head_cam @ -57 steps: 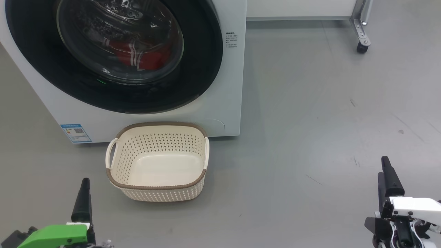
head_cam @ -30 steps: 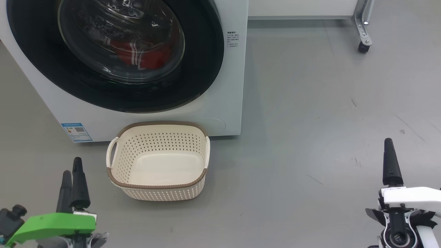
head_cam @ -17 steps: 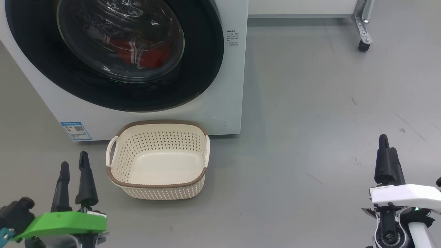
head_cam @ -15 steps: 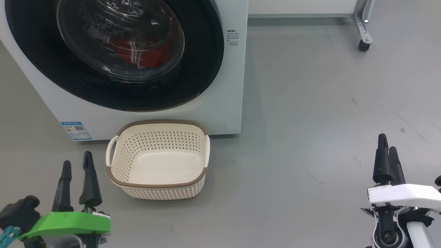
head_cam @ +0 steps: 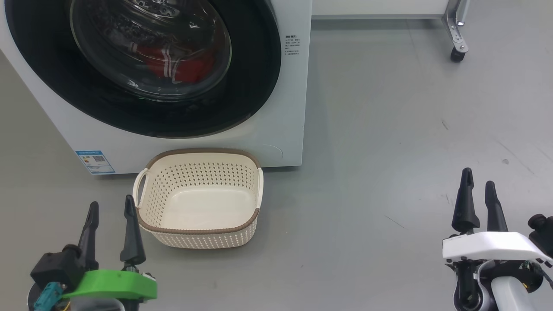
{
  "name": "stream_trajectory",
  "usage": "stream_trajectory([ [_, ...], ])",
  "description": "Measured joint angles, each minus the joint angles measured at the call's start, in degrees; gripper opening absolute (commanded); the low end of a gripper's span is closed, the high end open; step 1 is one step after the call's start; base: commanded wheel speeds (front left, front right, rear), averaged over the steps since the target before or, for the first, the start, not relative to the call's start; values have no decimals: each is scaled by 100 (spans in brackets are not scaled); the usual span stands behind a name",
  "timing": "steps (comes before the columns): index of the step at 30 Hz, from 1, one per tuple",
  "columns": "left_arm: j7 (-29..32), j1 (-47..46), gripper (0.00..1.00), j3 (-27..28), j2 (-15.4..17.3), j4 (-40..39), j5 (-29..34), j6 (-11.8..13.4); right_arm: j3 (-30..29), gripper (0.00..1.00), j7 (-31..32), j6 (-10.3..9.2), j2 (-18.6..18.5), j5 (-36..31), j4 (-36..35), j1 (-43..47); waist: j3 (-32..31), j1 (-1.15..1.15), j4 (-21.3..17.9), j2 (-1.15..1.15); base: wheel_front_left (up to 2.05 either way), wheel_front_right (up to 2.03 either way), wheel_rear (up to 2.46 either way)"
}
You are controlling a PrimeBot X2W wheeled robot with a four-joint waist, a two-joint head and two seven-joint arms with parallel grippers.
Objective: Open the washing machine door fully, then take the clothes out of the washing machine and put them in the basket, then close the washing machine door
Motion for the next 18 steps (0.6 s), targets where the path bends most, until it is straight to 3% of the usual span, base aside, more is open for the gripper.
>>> stream_trajectory([
  [8, -153, 63, 100, -288, 43, 166, 665, 197, 218, 100, -158, -248, -14, -692, 204, 5, -11, 0, -12, 0, 0, 0, 0],
  [18, -203, 105, 100, -555, 54, 442, 1018, 399, 571, 100, -238, -332, -32, -1462, 624, 21, -50, 0, -15, 0, 0, 0, 0],
])
